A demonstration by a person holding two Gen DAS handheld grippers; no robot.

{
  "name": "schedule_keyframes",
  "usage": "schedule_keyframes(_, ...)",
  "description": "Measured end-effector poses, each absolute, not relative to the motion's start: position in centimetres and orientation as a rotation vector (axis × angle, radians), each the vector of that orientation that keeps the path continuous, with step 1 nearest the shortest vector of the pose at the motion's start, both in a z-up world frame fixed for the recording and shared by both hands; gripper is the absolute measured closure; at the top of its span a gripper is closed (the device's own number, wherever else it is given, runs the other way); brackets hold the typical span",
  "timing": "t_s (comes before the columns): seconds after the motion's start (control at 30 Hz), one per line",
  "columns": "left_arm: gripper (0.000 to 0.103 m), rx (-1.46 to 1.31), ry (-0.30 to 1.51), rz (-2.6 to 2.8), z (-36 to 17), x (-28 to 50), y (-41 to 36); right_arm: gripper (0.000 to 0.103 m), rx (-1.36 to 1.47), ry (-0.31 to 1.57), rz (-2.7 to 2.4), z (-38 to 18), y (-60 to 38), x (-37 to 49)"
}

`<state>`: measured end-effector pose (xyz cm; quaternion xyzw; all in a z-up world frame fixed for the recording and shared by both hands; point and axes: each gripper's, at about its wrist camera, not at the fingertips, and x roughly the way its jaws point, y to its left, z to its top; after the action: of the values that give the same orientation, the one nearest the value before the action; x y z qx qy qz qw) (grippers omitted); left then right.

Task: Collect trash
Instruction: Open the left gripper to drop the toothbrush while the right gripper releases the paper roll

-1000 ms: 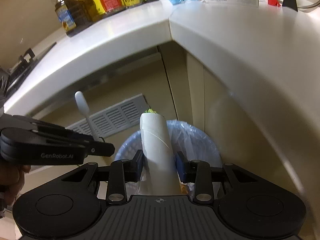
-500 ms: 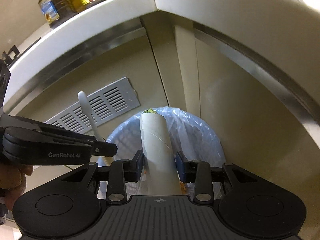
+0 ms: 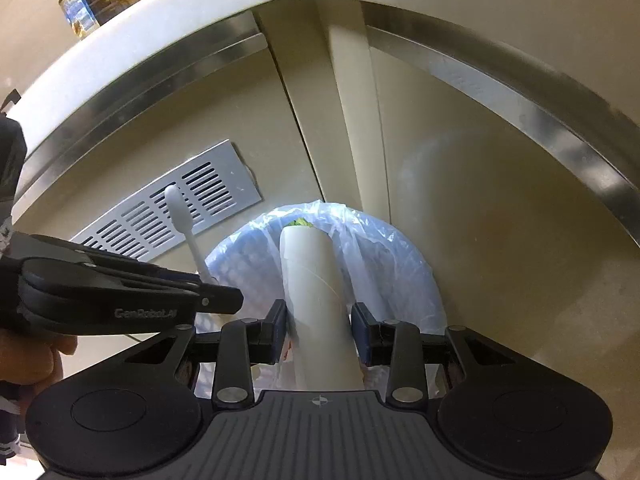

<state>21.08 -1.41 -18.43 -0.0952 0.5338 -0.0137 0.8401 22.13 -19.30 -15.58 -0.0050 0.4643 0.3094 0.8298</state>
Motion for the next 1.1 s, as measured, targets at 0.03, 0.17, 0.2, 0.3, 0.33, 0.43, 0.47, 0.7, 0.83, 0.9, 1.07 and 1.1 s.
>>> schedule_keyframes(0.03,0.077,-0.202,1.138,-0.024,-18.5,21.1,-1.4,0.068,-0.01,0.986,0.655,-15.6,-19.3,22.2)
schedule_keyframes(0.17,0.074,-0.22,1.144,-0.004,-18.8,20.7,-1.1,0.068,-0.009,0.984,0.653,-15.6,-19.3,22.2)
schedule_keyframes(0.2,0.074,-0.225,1.144,0.002,-18.9,20.6,-0.9,0.068,-0.009,0.984,0.652,-15.7,-19.3,22.2)
schedule_keyframes(0.3,0.074,-0.232,1.145,0.019,-18.8,19.9,-0.4,0.068,-0.006,0.984,0.649,-15.7,-19.2,22.4)
schedule_keyframes(0.33,0.074,-0.234,1.147,0.024,-18.8,19.6,-0.3,0.068,-0.007,0.984,0.65,-15.7,-19.2,22.4)
schedule_keyframes(0.43,0.074,-0.238,1.149,0.035,-18.7,19.4,0.1,0.068,-0.006,0.984,0.654,-15.6,-19.1,22.5)
schedule_keyframes(0.47,0.074,-0.241,1.149,0.039,-18.7,19.3,0.3,0.068,-0.006,0.983,0.657,-15.6,-19.0,22.5)
schedule_keyframes(0.7,0.074,-0.26,1.138,0.044,-18.7,18.9,0.7,0.068,-0.005,0.98,0.67,-15.5,-18.2,22.2)
schedule_keyframes(0.83,0.074,-0.265,1.138,0.044,-18.8,18.7,0.8,0.068,-0.008,0.983,0.672,-15.6,-17.8,22.1)
schedule_keyframes(0.9,0.074,-0.265,1.14,0.044,-19.0,18.7,0.8,0.068,-0.008,0.982,0.672,-15.7,-17.7,22.1)
schedule_keyframes(1.07,0.074,-0.267,1.139,0.047,-19.1,18.7,0.8,0.068,-0.006,0.983,0.67,-15.8,-17.5,22.3)
schedule_keyframes(1.1,0.074,-0.268,1.138,0.047,-19.1,18.7,0.8,0.068,-0.005,0.982,0.67,-15.7,-17.6,22.3)
